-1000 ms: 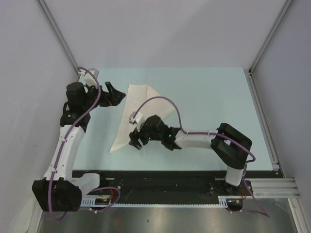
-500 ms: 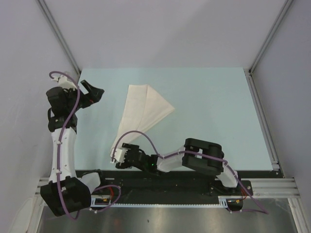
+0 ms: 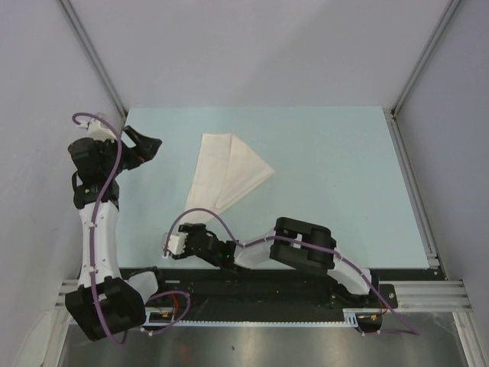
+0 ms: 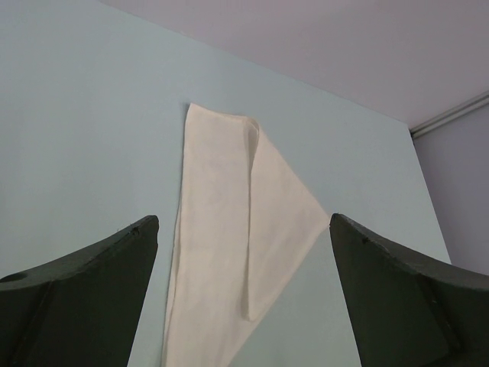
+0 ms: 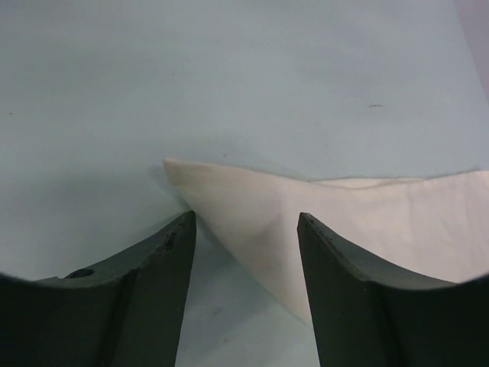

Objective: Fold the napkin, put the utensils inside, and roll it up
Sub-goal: Fold the napkin, then roll the napkin with the utensil

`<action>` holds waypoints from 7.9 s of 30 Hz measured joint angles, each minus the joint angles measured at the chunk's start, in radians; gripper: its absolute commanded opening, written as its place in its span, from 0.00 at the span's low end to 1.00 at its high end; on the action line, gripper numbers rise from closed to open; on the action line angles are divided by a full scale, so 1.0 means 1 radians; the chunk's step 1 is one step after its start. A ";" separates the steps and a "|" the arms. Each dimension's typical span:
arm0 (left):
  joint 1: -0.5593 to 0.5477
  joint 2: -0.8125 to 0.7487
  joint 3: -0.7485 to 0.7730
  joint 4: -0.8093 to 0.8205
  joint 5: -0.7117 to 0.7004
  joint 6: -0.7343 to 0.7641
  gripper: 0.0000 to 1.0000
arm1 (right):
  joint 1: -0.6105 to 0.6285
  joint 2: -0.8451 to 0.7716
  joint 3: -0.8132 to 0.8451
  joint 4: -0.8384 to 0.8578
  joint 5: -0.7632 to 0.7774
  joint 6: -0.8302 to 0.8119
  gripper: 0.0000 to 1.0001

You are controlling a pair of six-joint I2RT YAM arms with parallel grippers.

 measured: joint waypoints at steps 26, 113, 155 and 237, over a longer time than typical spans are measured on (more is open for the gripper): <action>0.029 0.000 -0.026 0.047 0.076 -0.045 0.98 | -0.103 -0.005 0.034 -0.047 -0.119 0.260 0.00; 0.040 0.027 -0.066 0.134 0.170 -0.115 0.98 | -1.001 -0.173 0.003 -0.343 -0.729 1.012 0.88; -0.539 -0.080 -0.567 0.319 -0.101 -0.313 0.93 | -0.848 -0.747 -0.808 -0.316 -0.534 1.262 0.22; -0.679 0.406 -0.566 0.486 0.043 -0.434 0.00 | -0.040 -0.693 -0.627 -0.262 0.205 0.442 0.80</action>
